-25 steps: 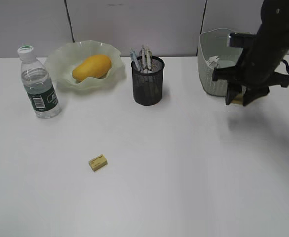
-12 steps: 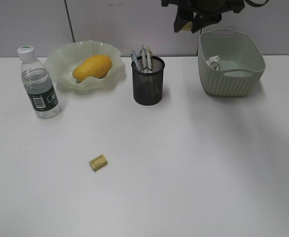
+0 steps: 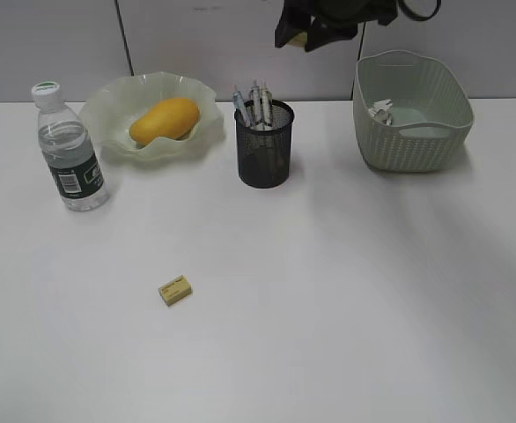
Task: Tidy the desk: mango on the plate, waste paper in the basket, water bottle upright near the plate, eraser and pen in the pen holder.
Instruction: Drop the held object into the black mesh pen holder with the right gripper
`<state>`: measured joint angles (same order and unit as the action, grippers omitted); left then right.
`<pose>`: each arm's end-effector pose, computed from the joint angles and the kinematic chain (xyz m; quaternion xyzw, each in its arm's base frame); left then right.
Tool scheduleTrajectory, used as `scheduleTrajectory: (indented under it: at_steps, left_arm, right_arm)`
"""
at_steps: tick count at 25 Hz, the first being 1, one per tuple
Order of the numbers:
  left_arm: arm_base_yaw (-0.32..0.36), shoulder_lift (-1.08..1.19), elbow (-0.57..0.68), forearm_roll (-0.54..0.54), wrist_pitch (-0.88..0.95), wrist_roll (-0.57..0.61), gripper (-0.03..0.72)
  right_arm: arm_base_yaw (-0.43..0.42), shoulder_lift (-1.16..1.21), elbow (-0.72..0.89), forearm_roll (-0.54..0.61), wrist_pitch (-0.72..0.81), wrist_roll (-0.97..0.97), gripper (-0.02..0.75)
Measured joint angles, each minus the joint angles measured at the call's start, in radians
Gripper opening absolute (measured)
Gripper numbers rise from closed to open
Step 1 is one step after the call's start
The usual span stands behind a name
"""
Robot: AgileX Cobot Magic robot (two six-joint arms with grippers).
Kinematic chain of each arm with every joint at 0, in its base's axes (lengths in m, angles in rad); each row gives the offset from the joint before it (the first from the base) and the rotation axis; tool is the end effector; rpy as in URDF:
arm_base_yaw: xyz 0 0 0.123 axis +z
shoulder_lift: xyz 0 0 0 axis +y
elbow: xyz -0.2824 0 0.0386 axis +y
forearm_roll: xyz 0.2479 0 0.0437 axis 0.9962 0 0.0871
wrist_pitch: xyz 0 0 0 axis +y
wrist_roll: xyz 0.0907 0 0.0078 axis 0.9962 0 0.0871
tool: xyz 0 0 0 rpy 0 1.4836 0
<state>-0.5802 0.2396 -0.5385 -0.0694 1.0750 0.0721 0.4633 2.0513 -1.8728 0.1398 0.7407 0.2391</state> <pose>0.0212 -0.0205 0.2845 0.2878 0.8568 -0.1407 0.4041 0.4236 0.2212 0.2878 -0.0732 0.9279 0.1827 0.3167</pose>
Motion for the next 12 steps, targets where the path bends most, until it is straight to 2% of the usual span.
scheduleTrajectory:
  at_steps: [6, 12]
  left_arm:
    - [0.0, 0.0, 0.0, 0.0, 0.0, 0.0, 0.52]
    - [0.0, 0.0, 0.0, 0.0, 0.0, 0.0, 0.52]
  right_arm:
    - [0.021, 0.084, 0.0, 0.094, -0.045, -0.057, 0.309]
    - [0.03, 0.14, 0.0, 0.099, -0.068, -0.064, 0.309]
